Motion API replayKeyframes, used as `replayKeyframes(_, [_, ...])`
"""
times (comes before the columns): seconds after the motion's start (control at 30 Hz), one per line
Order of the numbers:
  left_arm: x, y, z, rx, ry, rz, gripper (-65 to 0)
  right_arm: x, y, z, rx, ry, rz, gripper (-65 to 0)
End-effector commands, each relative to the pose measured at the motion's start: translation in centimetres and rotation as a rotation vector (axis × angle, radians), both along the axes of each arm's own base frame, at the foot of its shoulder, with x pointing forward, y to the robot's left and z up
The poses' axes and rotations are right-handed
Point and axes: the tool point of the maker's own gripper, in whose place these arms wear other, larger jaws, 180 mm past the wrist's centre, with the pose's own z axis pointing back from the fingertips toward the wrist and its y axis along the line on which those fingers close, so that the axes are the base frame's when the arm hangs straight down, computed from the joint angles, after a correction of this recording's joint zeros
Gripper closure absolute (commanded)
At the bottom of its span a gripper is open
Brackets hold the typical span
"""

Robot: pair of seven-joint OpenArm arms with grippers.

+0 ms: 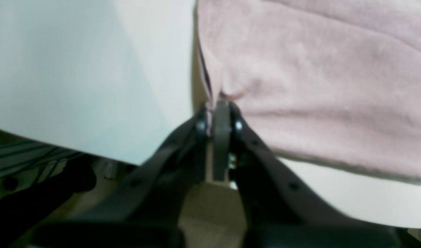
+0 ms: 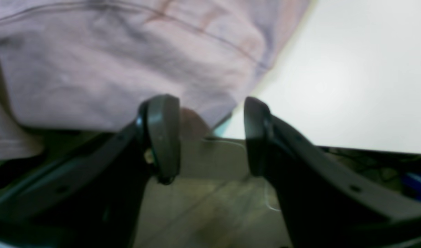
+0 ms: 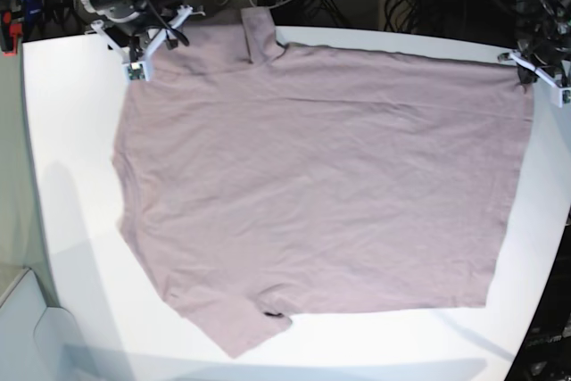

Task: Layout the t-shirt on the table in an organized manner, then fold the t-shirt properly
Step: 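Lift the collar edge with both grippers and fold it toward the hem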

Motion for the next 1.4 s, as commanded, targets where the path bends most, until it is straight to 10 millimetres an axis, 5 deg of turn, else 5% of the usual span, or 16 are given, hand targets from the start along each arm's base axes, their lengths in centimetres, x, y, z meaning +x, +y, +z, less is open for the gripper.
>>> replayKeyframes(0.0, [-0.1,0.8,0.6,0.027,0.005,-0.002,-0.1,0.5,-0.3,0.6,-0.006,-0.033,-0.001,-30.7])
replayKeyframes(0.5, [0.0,0.8,0.8,0.03,0.001,-0.004,-0.1,-0.5,0.3,-1.3,0.02,0.027,-0.02,-29.6])
replayKeyframes(0.57, [0.0,0.8,0.8,0.031,0.0,-0.004,-0.1,-0.5,0.3,-1.3,0.02,0.027,-0.02,-24.1])
replayKeyframes(0.7, [0.0,0.8,0.8,0.031,0.0,-0.004,-0.1,-0.6,0.3,-1.4,0.02,0.033,-0.02,-0.6])
replayKeyframes(0.97, [0.0,0.9,0.9,0.031,-0.005,-0.002,-0.1,0.9,0.3,0.7,0.011,-0.042,-0.011,0.0])
replayKeyframes(1.37, [3.4,1.1,5.6,0.121,-0.03,-0.035,-0.1,6.0,0.2,4.0,0.005,-0.189,-0.004,0.0])
